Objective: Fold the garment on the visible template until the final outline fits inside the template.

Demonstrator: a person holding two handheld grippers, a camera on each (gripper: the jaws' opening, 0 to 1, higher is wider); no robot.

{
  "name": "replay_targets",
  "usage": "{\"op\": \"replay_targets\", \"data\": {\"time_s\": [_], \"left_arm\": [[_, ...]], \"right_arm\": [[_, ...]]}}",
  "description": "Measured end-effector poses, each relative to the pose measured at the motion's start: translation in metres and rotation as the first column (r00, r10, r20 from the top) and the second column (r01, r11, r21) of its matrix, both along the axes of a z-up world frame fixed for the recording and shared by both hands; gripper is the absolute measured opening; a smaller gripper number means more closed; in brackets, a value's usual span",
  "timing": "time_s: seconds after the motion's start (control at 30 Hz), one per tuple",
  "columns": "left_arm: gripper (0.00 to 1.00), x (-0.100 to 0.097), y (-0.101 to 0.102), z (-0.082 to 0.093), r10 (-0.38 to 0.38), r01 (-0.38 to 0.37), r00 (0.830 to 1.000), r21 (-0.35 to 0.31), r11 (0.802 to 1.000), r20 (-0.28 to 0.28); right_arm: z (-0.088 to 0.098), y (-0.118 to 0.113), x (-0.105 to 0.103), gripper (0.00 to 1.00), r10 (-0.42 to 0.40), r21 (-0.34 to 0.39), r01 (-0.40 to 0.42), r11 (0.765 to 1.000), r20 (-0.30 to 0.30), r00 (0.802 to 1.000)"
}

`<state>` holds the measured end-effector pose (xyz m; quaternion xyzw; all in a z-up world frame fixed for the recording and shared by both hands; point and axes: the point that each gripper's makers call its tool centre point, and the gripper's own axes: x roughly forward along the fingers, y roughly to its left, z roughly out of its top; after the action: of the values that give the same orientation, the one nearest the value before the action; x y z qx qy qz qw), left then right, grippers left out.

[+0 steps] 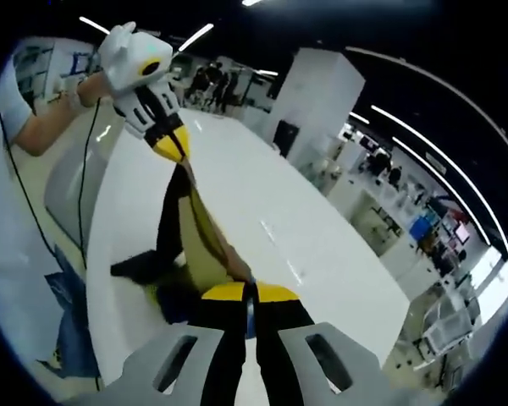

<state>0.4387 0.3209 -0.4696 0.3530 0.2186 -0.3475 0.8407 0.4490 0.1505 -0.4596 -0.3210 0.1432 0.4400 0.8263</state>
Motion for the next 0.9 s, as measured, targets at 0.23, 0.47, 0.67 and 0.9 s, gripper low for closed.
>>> {"op": "replay_targets", "data": {"time_s": [0.23, 0.47, 0.67, 0.9], "left_arm": [[0.00, -0.003, 0.005, 0.024, 0.020, -0.019, 0.999, -0.019, 1.000, 0.036], [0.00, -0.003, 0.007, 0.035, 0.015, -0.015, 1.000, -0.015, 1.000, 0.022], [0.00, -0.008, 0.007, 0.058, -0.010, 0.011, 0.999, -0.010, 1.000, 0.051], [0.00, -0.015, 0.013, 0.086, -0.022, 0.022, 0.995, 0.001, 1.000, 0.097]], "right_arm": [[0.024, 0.005, -0.007, 0.02, 0.038, 0.006, -0.038, 0.999, 0.020, 0.999], [0.041, 0.009, -0.010, 0.02, 0.076, 0.001, -0.076, 0.997, 0.011, 0.997], [0.060, 0.009, -0.015, 0.02, 0.106, -0.002, -0.106, 0.994, 0.007, 0.994], [0.088, 0.017, -0.019, 0.02, 0.137, -0.006, -0.137, 0.991, 0.055, 0.989]]}}
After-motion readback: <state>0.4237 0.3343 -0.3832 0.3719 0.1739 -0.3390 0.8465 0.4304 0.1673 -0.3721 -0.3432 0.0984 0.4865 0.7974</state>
